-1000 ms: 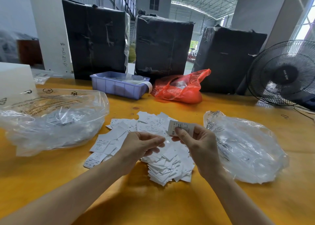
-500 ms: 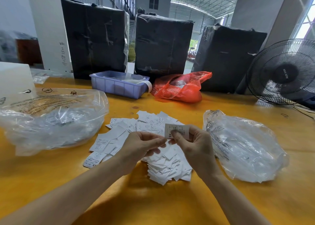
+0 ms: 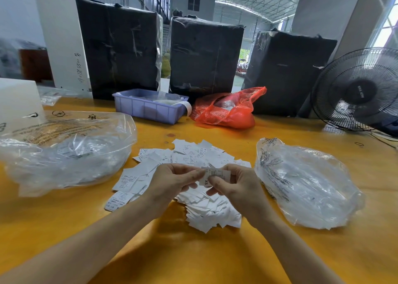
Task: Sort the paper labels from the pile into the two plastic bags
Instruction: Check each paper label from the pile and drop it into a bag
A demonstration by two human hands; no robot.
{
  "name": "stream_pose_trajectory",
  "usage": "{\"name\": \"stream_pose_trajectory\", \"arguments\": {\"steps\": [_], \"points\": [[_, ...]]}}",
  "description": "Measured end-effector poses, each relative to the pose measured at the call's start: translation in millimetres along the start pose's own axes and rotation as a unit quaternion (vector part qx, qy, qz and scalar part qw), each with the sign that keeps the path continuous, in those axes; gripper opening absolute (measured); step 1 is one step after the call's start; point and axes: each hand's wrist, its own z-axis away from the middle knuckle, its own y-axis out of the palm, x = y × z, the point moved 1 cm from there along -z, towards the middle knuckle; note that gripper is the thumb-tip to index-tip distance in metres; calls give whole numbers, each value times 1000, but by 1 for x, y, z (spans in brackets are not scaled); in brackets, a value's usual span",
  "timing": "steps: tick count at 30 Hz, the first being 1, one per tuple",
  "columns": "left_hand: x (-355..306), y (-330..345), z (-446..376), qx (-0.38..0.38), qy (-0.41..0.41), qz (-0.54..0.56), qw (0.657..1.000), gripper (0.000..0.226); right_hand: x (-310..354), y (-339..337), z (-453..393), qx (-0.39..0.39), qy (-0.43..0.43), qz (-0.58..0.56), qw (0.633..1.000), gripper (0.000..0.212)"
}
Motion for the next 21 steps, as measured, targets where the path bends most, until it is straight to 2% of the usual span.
{"name": "stream_pose_trajectory", "arguments": {"steps": [6,9,12,15,21], "points": [[2,4,0,22,5,-66,998,9,-3,0,-2,28,13,56,998,11],[1,3,1,6,10,-48,999,18,-4,-2,-2,26,11,70,997,9],[0,1,0,-8,1,4,1000,25,-3,-4,-4,-27,-3,51,998,10],[1,1,0,-2,-7,1,1000,23,2,-7,-5,-85,-27,10,996,7],[1,4,2,19,-2,-15,1000,27,6,-6,-1,-110,-51,3,993,6]]}}
